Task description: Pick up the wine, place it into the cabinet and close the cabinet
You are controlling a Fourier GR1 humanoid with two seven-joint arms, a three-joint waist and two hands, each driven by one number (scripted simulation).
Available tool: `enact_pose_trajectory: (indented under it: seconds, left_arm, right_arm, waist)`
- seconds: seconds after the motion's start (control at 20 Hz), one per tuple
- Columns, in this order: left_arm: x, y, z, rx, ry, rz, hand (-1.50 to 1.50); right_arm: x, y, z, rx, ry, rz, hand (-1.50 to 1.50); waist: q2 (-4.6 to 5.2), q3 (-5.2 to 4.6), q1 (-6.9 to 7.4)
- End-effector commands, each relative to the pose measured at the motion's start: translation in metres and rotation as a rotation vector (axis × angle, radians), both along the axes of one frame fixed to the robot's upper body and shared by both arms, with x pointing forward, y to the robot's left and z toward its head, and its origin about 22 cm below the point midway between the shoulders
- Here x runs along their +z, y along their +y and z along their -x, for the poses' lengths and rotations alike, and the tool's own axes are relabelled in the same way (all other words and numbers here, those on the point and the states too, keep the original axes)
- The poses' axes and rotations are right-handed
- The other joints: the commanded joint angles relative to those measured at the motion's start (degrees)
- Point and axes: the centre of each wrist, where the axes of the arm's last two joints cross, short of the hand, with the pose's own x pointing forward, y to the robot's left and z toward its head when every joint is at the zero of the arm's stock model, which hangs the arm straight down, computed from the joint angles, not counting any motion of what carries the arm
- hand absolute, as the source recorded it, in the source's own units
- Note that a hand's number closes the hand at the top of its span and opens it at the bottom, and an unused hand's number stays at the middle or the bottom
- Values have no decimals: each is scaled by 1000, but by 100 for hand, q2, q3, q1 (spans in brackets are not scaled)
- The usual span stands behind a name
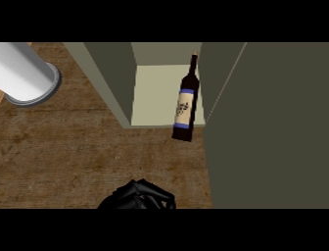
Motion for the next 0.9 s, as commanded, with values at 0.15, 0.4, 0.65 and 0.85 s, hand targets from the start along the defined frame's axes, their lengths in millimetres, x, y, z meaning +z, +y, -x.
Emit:
enact_pose_trajectory:
  seconds: [0.15,0.4,0.65,0.85]
  left_arm:
    - [21,46,23,-63,56,-42,150]
    - [32,65,22,-40,22,-53,150]
    - [38,79,31,-29,13,-48,150]
    - [35,88,27,-13,36,-73,150]
  right_arm:
    - [-9,15,14,276,87,41,150]
    - [-17,33,21,402,138,18,150]
    - [-16,60,30,520,128,9,150]
    - [-6,78,29,608,34,81,150]
  waist:
    - [-19,-4,25]
    - [-9,-22,11]
    - [-48,-32,119]
    - [-86,-58,138]
